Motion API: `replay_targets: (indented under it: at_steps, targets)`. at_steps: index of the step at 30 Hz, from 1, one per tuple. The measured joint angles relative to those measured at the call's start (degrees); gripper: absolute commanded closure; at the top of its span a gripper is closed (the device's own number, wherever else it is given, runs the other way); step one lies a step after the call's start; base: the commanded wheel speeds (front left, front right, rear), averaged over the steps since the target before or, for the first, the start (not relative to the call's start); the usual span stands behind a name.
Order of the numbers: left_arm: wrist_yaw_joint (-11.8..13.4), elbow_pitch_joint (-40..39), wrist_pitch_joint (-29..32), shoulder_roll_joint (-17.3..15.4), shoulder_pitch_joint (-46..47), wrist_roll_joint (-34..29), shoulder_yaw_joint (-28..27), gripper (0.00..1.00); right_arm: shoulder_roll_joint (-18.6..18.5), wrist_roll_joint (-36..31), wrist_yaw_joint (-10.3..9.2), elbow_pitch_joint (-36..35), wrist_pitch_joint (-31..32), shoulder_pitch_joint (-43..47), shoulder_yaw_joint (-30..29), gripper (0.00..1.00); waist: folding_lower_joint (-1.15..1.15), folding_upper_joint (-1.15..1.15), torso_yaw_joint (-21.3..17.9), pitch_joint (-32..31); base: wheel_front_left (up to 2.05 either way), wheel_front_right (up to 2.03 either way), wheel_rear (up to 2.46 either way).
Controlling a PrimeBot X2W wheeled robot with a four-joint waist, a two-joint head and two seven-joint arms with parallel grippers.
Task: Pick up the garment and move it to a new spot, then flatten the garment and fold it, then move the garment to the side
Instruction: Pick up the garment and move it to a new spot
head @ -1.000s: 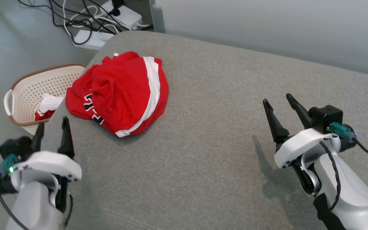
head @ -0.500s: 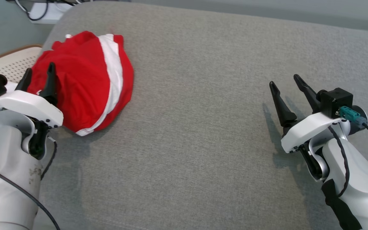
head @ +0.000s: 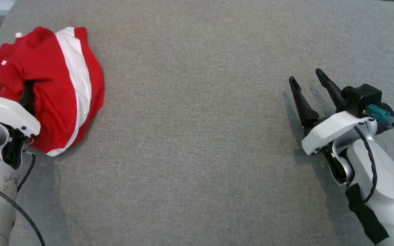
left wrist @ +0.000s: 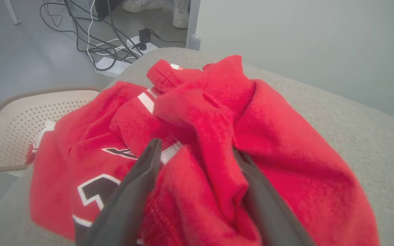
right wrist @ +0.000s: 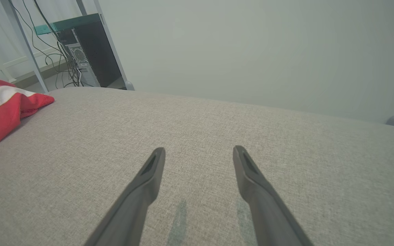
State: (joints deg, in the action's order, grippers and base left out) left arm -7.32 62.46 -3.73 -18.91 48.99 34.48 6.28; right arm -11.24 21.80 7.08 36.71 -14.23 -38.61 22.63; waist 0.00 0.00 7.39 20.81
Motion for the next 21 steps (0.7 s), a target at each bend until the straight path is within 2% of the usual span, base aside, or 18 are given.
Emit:
replay_targets:
  at_steps: [1,2,6,10,15,21]
  targets:
    - [0.00,0.49,-0.08,0.01,0.49,0.00,0.08,0.93,-0.05,0.04,0.00,0.00,0.00,0.00,-0.09,0.00,0.00,0.00,-0.29,0.17,0.00,0.00,0.00]
    - [0.00,0.99,-0.09,0.01,0.93,0.00,0.11,1.00,-0.05,0.13,0.00,0.03,0.00,0.00,-0.16,0.00,0.00,0.00,-0.55,0.25,0.00,0.00,0.00]
    - [0.00,2.31,-0.80,-0.56,1.87,-0.81,1.38,1.00,0.02,0.55,0.00,0.02,0.00,0.01,-1.51,0.00,0.00,0.00,-1.04,-0.29,0.00,0.00,0.00]
    - [-0.01,0.49,-4.94,-1.96,3.92,-3.14,3.65,1.00,0.19,0.86,0.00,0.05,0.00,0.17,-2.30,0.00,0.00,0.00,-0.95,-1.35,0.00,0.00,0.00]
    - [-0.12,-4.93,-7.08,-1.92,9.05,-4.26,6.80,1.00,1.23,0.85,0.00,0.01,-0.01,0.52,-3.94,0.00,0.00,0.00,-0.74,-3.06,0.00,0.00,0.00]
    - [-0.12,-14.85,-7.38,0.20,11.01,-3.76,13.85,1.00,2.65,0.85,0.00,-0.22,-0.01,1.96,-4.24,0.00,0.00,0.00,-1.58,-5.45,0.00,0.00,0.00]
